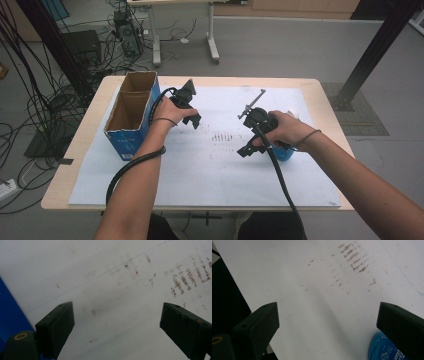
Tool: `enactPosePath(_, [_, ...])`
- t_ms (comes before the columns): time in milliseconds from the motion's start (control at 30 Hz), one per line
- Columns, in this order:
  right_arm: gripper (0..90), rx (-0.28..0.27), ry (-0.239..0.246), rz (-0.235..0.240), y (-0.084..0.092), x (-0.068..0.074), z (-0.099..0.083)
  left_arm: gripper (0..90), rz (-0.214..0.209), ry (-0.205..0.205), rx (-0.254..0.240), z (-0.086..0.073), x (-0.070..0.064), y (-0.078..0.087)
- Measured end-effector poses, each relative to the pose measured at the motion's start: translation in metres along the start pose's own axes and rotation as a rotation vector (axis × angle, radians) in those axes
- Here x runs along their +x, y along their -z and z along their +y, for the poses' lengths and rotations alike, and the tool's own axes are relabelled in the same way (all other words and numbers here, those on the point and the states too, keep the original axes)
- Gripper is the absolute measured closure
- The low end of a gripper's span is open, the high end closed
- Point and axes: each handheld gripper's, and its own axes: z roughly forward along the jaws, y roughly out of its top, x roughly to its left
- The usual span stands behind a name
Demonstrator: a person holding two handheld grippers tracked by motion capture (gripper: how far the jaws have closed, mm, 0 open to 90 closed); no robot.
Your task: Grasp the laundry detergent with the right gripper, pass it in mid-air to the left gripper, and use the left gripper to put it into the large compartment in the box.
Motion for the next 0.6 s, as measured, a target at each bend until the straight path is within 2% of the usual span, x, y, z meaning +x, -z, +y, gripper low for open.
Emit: enactPosePath(600, [4.2, -0.002, 0.005, 0.003, 0.0009, 0.0044, -0.0017, 12.6, 0.000, -0.002, -0.010, 0.0003, -0.0012, 0.0050])
